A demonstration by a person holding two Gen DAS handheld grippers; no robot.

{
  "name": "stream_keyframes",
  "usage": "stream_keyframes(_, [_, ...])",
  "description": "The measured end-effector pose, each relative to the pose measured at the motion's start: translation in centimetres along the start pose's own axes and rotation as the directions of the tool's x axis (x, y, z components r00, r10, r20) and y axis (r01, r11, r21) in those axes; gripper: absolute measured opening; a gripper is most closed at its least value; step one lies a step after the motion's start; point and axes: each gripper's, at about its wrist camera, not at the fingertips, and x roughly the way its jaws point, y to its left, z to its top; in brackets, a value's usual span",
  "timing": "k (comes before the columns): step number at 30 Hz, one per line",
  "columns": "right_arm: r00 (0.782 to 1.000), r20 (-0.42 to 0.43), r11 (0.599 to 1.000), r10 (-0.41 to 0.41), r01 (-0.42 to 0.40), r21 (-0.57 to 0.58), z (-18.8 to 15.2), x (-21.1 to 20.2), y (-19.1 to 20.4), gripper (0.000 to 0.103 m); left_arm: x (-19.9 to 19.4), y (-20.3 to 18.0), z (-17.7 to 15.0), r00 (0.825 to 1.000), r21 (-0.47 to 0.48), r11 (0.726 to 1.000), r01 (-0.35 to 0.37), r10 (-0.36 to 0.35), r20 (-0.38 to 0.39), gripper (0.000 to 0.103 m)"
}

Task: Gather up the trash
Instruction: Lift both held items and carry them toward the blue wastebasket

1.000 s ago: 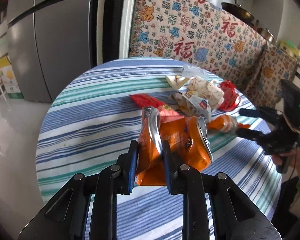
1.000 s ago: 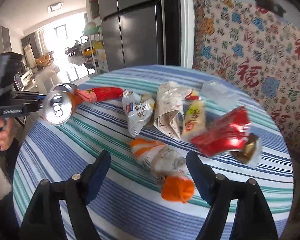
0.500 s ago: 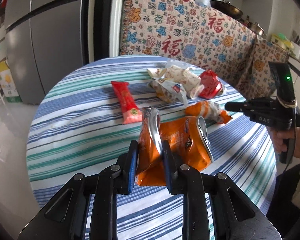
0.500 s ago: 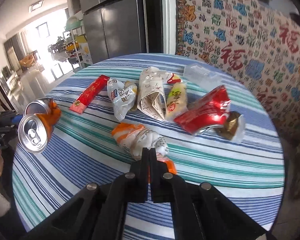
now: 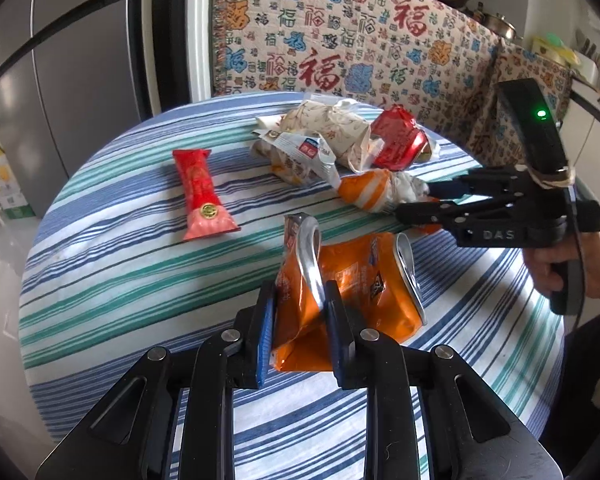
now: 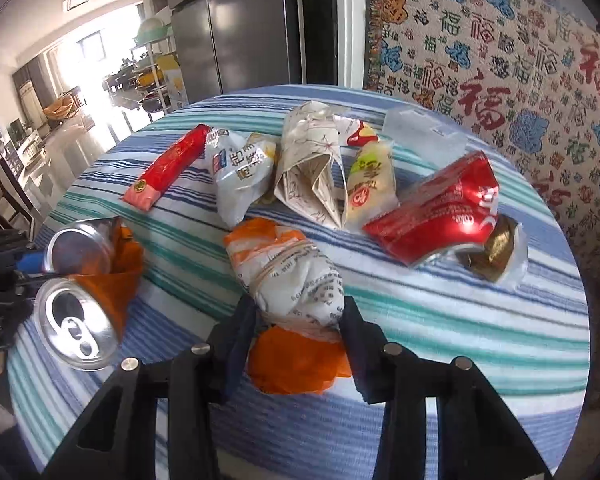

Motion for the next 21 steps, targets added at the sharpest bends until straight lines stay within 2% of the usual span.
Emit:
stream_keyframes(3, [1.0,0.018,0.998,0.005,-0.006,0.058,-0.9,-2.6,-0.2,0.043,0.1,-0.7,0.2,1.0,0.008,1.0,0.007,-0.007,0.006,0.023])
stream_keyframes(7, [0.997,0.06,0.995,-0.056,0.05,0.086,-2.4,-6.6,-0.7,0.043,0.0,-2.5,0.5,0.999,0.029,0.999,0.045,-0.045,0.014,0.023])
stream_keyframes(14, [0.984,0.087,0.961,-0.153,0.128,0.245,-6.3,-12.5,-7.2,0.043,-0.4,-8.5,1.9,0.988,0.091,0.984,0.15,-0.154,0.033,0.023])
stream_keyframes(17, [0.971,0.08,0.927,-0.227,0.19,0.322,-9.0,-15.3,-10.7,0.043,-0.3,-12.7,2.7,0.976,0.134,0.968,0.211,-0.216,0.03,0.023])
stream_keyframes(21, [0.948,0.041,0.853,-0.315,0.264,0.451,-13.4,-18.8,-15.9,0.043,0.3,-18.8,4.1,0.954,0.188,0.938,0.291,-0.299,0.015,0.023])
